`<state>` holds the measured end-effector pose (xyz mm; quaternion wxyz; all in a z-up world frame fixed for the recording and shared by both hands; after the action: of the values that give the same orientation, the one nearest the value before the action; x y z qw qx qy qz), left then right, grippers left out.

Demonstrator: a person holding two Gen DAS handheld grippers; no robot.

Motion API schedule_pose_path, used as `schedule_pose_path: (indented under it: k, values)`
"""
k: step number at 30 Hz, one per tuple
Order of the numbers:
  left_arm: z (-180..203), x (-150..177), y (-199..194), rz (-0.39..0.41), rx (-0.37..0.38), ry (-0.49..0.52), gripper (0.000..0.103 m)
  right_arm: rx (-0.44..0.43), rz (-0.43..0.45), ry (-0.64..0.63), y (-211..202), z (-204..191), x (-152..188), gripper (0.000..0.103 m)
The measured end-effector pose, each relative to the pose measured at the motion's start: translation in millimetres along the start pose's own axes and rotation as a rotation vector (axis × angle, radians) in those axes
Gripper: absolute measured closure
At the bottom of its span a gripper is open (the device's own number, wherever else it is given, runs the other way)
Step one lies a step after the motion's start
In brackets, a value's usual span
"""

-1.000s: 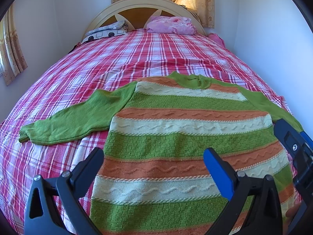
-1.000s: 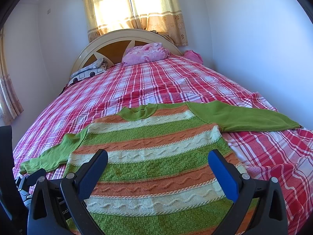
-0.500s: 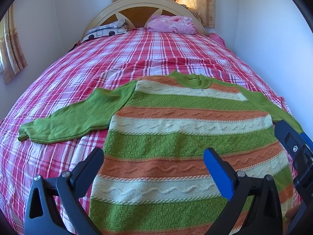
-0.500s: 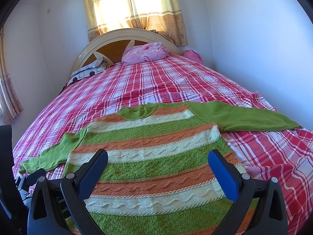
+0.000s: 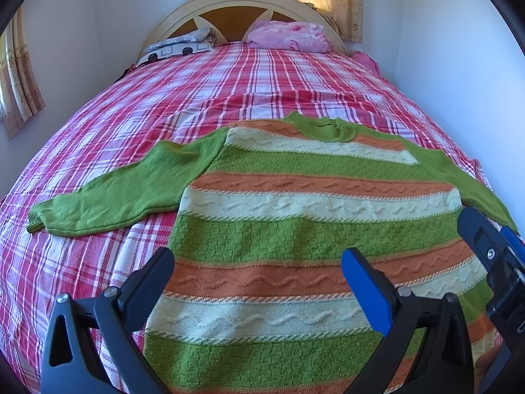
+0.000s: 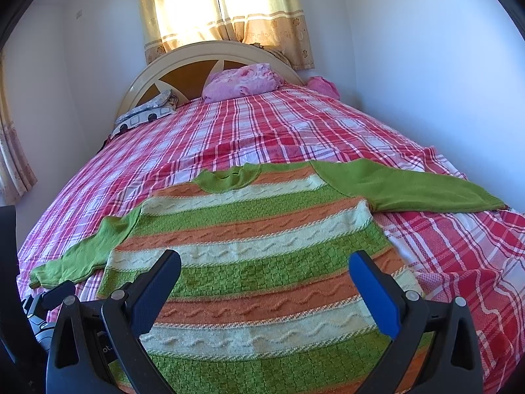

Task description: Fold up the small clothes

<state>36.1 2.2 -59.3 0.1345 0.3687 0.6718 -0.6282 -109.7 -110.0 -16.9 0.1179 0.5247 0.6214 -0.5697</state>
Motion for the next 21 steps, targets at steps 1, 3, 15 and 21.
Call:
schedule_pose_path:
  k: [1,3,15,21]
  values:
    - [0,1,2,-0.002,-0.002,0.001,0.000,0.000,-0.005,0.001,2,1,1,0.001]
    - [0,2,6,-0.005,-0.004,0.004,0.000,0.000,-0.012,0.003,5,2,2,0.001]
    - [-36,7,45,0.042,-0.101,-0.080,0.000,-0.030,-0.073,0.137,36,77,-35,0.033]
    - [-40,26,72,-0.023,-0.082,-0.130,0.000,0.122,0.039,0.412,37,229,-104,0.034]
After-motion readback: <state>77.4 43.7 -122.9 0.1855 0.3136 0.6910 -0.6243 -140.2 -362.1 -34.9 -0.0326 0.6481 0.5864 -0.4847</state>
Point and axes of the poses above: each gripper's, at about its wrist camera, not at the fingertips, and y roughly the way its jaws point, z to its right, x to its underside, the point moved 6 cm from there along y, roughly the way its jaws point, and after that the axes turned 14 degrees about y, right-handed, at the moved point
